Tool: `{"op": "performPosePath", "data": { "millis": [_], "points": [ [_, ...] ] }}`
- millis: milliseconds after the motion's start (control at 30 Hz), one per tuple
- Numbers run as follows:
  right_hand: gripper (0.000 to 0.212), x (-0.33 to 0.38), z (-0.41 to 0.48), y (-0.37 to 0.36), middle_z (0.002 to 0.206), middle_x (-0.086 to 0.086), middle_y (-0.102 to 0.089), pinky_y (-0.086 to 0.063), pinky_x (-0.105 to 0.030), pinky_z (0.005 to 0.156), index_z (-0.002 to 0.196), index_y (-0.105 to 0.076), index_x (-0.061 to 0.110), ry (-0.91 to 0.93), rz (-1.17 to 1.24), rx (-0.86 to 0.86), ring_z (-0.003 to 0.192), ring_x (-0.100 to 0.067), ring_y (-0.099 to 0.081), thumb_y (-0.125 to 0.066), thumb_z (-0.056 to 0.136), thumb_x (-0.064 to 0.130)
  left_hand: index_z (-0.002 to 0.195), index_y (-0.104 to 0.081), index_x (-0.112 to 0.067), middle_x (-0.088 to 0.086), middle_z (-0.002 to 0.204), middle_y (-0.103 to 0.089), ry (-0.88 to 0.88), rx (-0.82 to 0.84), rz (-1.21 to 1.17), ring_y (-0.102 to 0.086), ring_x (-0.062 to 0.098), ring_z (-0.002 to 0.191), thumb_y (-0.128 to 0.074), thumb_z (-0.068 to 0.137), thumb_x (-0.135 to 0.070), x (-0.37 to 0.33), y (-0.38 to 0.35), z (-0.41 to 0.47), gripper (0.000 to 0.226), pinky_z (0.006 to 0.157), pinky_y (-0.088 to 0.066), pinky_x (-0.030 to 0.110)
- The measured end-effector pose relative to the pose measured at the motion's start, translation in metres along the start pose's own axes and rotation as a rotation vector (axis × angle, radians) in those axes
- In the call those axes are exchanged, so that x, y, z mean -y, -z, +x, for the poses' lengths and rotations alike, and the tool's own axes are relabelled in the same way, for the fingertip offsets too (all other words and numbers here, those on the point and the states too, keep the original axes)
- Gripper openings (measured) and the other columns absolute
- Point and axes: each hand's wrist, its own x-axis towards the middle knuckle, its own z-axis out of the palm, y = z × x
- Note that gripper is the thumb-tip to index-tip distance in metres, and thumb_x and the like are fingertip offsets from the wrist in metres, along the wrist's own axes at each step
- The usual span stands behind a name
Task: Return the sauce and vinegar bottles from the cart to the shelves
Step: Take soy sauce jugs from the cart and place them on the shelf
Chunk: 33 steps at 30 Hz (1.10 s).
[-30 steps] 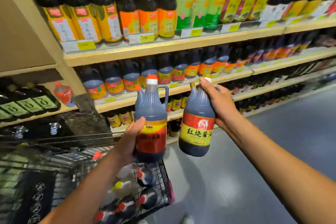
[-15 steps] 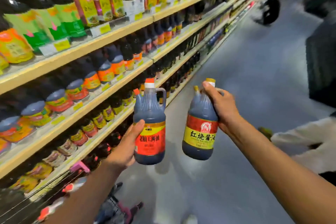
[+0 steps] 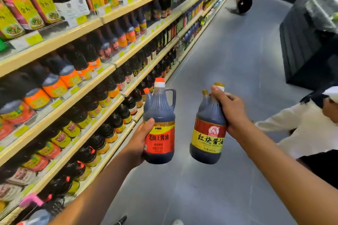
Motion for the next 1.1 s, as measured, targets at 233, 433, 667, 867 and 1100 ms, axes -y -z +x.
{"op": "performPosePath", "data": {
  "millis": [233,433,667,867,1100],
  "points": [
    [0.032,0.005,0.060,0.019,0.086,-0.011,-0.074,-0.059,-0.036,0.070,0.084,-0.069,0.013,-0.032,0.040,-0.039,0.077,-0.027,-0.071,-0.075,0.086,0.044,0.137,-0.054,-0.015,0.025,0.126,-0.065,0.012,0.060,0.049,-0.066,0.043,0.114,-0.061,0.079,-0.061,-0.014,-0.022,0.064,0.074,0.092,-0.056,0.053],
    [0.033,0.020,0.141,0.017,0.088,-0.013,-0.075,-0.059,-0.035,0.069,0.084,-0.070,0.013,-0.034,0.027,-0.101,0.076,-0.026,-0.072,-0.074,0.086,0.045,0.134,-0.057,-0.012,0.026,0.121,-0.067,0.005,0.145,0.067,-0.067,0.043,0.109,-0.082,0.054,-0.074,-0.044,-0.027,0.155,0.104,0.089,-0.057,0.053],
    [0.035,0.047,0.253,0.005,0.092,-0.017,-0.074,-0.058,-0.034,0.067,0.084,-0.070,0.011,-0.038,0.046,-0.198,0.076,-0.028,-0.071,-0.076,0.085,0.045,0.139,-0.052,-0.016,0.022,0.121,-0.068,0.012,0.246,0.140,-0.067,0.041,0.111,-0.084,0.054,-0.072,-0.103,-0.033,0.278,0.107,0.085,-0.058,0.046],
    [0.037,0.064,0.343,0.015,0.084,-0.018,-0.070,-0.057,-0.035,0.066,0.083,-0.069,0.007,-0.042,0.090,-0.282,0.073,-0.027,-0.067,-0.077,0.084,0.043,0.139,-0.052,-0.017,0.022,0.121,-0.068,0.055,0.281,0.116,-0.069,0.038,0.107,-0.085,0.053,-0.072,-0.136,-0.063,0.379,0.107,0.084,-0.058,0.047],
    [0.042,0.085,0.469,0.054,0.086,-0.021,-0.068,-0.058,-0.039,0.072,0.088,-0.068,0.001,-0.025,0.129,-0.334,0.075,-0.028,-0.066,-0.077,0.084,0.041,0.138,-0.054,-0.020,0.021,0.117,-0.069,0.060,0.318,0.125,-0.068,0.040,0.107,-0.086,0.056,-0.069,-0.162,-0.124,0.514,0.101,0.089,-0.056,0.054]
  ]
}}
